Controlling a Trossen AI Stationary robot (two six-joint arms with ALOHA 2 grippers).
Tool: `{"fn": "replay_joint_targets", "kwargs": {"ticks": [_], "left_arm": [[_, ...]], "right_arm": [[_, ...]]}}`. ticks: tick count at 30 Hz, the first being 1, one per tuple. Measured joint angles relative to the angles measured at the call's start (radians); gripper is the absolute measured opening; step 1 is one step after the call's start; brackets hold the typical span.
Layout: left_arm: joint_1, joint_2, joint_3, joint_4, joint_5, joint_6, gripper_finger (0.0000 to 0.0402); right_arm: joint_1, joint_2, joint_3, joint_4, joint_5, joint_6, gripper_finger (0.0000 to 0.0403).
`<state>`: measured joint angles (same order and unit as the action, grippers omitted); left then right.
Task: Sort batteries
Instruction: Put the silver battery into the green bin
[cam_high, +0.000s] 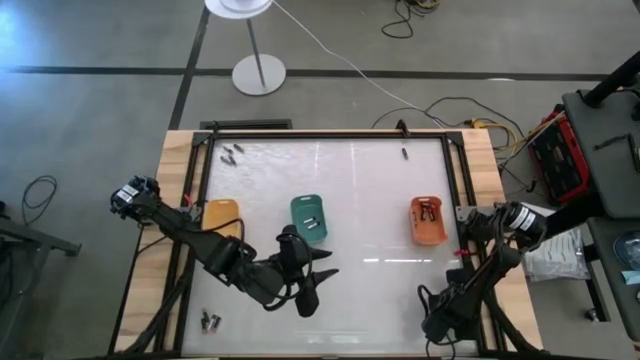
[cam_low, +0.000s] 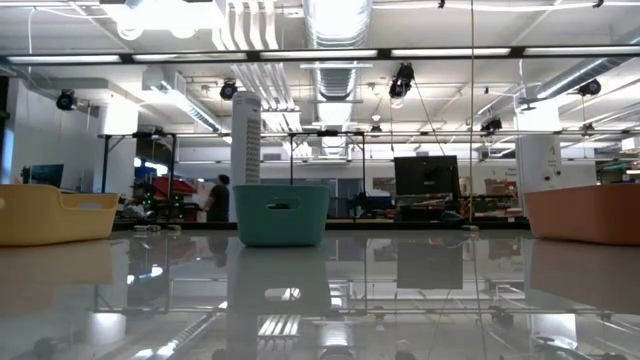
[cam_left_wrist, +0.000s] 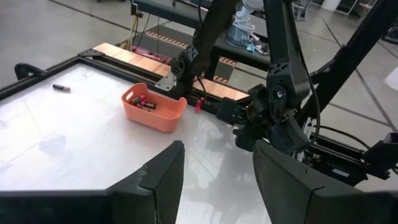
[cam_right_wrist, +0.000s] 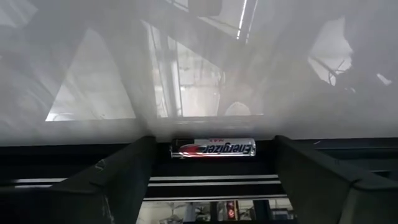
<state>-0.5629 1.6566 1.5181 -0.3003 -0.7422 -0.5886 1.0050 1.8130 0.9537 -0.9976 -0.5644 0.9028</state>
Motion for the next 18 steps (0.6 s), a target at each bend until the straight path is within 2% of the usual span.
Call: {"fn": "replay_joint_targets", "kwargs": {"ticks": [12,18], "left_arm": [[0.000,0.000,0.000,0.000,0.000,0.001,0.0171],[-0.002,-0.002,0.000,0.010,0.006,-0.001,0.0171]], "right_arm": [[0.072,0.002,-0.005,0.051,0.028,0.102,0.0222],[0.073,0.002,-0.006,0.056,0.037,0.101,0.0200]]}}
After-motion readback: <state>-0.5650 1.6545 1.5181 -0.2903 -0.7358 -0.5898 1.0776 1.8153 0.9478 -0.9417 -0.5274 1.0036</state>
